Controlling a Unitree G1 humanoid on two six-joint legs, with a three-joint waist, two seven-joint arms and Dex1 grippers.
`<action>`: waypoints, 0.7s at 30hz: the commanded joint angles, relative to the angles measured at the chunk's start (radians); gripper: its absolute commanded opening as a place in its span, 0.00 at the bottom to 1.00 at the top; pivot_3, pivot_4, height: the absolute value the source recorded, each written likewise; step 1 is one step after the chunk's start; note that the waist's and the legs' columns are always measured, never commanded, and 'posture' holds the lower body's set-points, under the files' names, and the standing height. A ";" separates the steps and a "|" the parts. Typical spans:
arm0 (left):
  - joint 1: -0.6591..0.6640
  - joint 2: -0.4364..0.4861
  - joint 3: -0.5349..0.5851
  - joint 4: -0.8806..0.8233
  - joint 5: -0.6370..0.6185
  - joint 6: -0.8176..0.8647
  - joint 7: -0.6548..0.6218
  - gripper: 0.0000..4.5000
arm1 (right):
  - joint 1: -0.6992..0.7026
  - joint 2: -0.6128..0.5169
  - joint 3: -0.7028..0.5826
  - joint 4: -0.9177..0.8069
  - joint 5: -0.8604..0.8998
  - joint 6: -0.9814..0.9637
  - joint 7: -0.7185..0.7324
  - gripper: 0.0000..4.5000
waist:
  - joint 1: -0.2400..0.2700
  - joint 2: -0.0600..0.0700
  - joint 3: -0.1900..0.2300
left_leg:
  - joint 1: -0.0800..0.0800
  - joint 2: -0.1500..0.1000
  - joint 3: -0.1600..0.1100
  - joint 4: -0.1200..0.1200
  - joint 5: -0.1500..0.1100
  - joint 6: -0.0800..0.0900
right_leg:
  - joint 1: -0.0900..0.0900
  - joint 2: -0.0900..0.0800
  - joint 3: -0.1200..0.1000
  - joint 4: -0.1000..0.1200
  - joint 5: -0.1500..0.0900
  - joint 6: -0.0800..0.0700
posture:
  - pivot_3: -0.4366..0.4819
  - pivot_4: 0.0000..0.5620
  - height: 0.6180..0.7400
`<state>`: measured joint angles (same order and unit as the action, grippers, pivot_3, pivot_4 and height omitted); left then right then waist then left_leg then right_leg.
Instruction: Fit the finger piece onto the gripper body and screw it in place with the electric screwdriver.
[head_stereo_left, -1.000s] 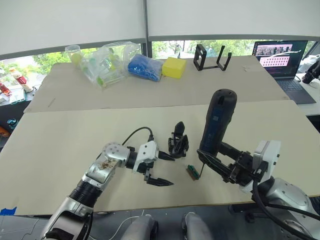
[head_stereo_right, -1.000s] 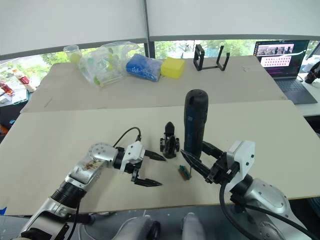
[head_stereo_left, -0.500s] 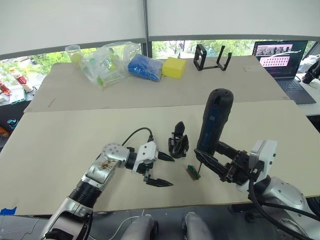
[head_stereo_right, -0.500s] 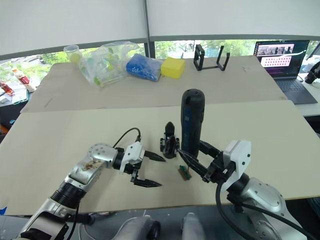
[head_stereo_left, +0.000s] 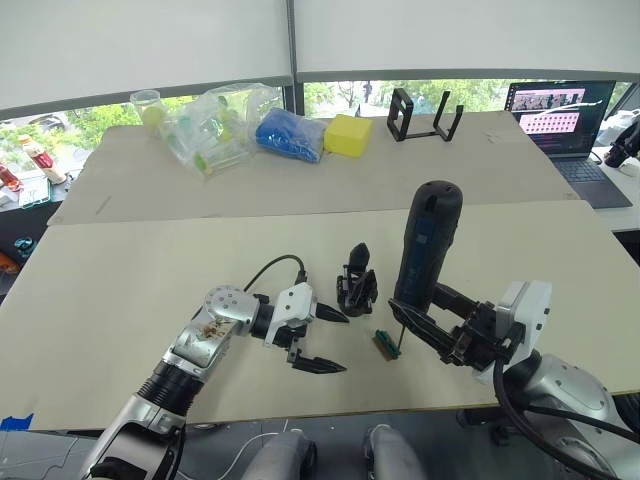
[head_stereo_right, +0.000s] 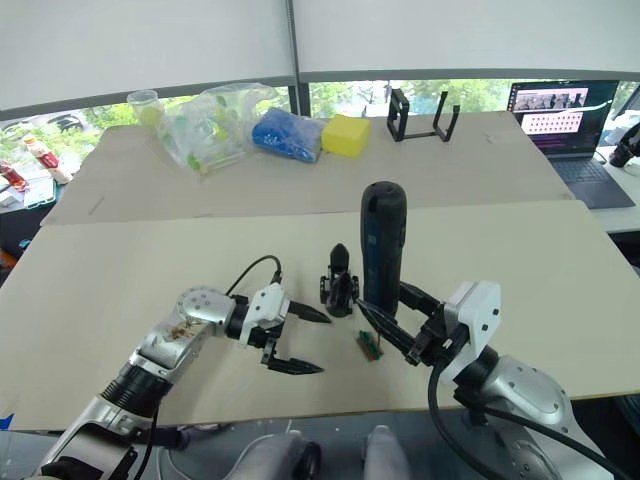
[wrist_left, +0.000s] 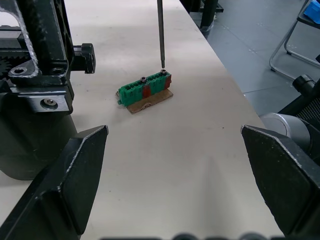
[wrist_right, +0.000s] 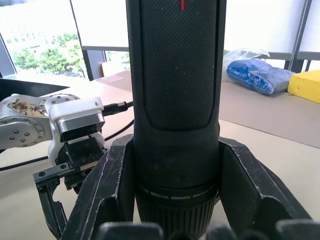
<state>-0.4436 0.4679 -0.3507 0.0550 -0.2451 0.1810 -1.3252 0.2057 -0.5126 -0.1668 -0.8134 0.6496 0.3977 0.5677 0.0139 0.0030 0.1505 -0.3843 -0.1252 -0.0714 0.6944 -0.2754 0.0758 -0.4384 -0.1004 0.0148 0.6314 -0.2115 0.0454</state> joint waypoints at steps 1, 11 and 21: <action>-0.006 0.002 0.014 -0.022 -0.015 -0.009 -0.002 1.00 | -0.021 0.008 -0.007 -0.032 0.010 -0.049 0.007 0.42 | 0.000 0.000 0.000 | 0.000 0.000 0.000 0.000 0.000 0.000 | 0.000 0.000 0.000 0.000 0.000 0.000 | 0.48 0.27 1.00; -0.005 0.002 0.015 -0.024 -0.014 -0.009 0.000 1.00 | -0.004 0.005 -0.010 -0.043 0.018 -0.046 0.014 0.42 | 0.000 0.000 0.000 | 0.000 0.000 0.000 0.000 0.000 0.000 | 0.000 0.000 0.000 0.000 0.000 0.000 | 0.48 0.27 1.00; -0.007 -0.001 0.014 -0.022 -0.014 -0.011 0.003 1.00 | -0.014 0.010 -0.006 -0.027 0.006 -0.050 0.020 0.42 | 0.000 0.000 0.000 | 0.000 0.000 0.000 0.000 0.000 0.000 | 0.000 0.000 0.000 0.000 0.000 0.000 | 0.48 0.27 1.00</action>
<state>-0.4436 0.4673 -0.3506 0.0550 -0.2449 0.1807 -1.3223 0.2083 -0.5097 -0.1643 -0.8106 0.6480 0.3977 0.5847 0.0139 0.0030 0.1504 -0.3843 -0.1252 -0.0714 0.6944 -0.2754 0.0758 -0.4383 -0.1004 0.0149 0.6314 -0.2115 0.0454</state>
